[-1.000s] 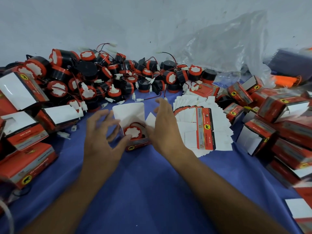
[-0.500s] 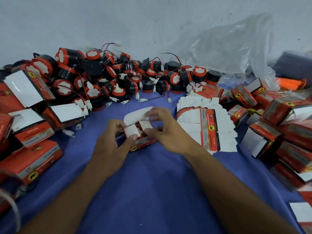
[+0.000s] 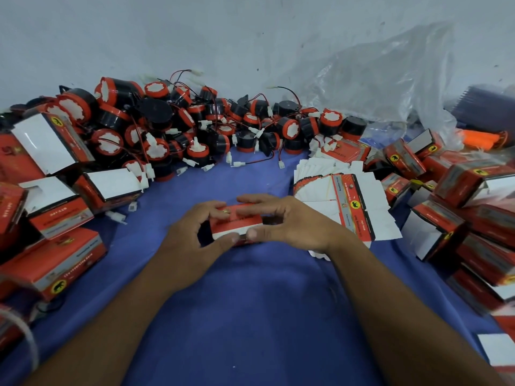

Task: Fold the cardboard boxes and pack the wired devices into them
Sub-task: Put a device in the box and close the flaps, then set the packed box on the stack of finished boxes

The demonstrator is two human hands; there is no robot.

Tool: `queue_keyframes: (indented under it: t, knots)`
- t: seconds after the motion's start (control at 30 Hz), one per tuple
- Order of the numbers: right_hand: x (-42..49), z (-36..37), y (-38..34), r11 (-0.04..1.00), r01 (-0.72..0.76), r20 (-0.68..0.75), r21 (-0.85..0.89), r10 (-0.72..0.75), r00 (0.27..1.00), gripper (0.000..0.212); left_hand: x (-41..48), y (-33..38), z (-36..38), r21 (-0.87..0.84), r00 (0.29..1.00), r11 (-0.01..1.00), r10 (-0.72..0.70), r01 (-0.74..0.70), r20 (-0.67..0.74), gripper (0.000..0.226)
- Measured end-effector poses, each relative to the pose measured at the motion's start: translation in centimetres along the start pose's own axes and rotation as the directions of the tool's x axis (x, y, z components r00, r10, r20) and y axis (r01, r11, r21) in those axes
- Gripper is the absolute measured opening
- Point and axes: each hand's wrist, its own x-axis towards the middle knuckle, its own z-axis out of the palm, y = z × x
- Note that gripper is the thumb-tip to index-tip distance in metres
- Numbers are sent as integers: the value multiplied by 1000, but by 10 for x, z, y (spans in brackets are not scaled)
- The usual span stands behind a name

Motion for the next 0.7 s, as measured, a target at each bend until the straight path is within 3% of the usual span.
queue_keyframes:
  t: [0.13, 0.37, 0.7]
  knots:
    - [4, 5, 0, 995, 99, -127, 17, -96, 987, 36, 2, 1, -1, -32, 999, 999, -15, 14, -35, 38]
    - [8, 7, 1, 991, 133, -168, -22, -134, 977, 24, 3, 0, -2, -126, 996, 992, -33, 22, -84, 25]
    - [6, 9, 7, 996, 41, -61, -83, -46, 997, 36, 1, 1, -3, -94, 999, 995, 32, -36, -44, 28]
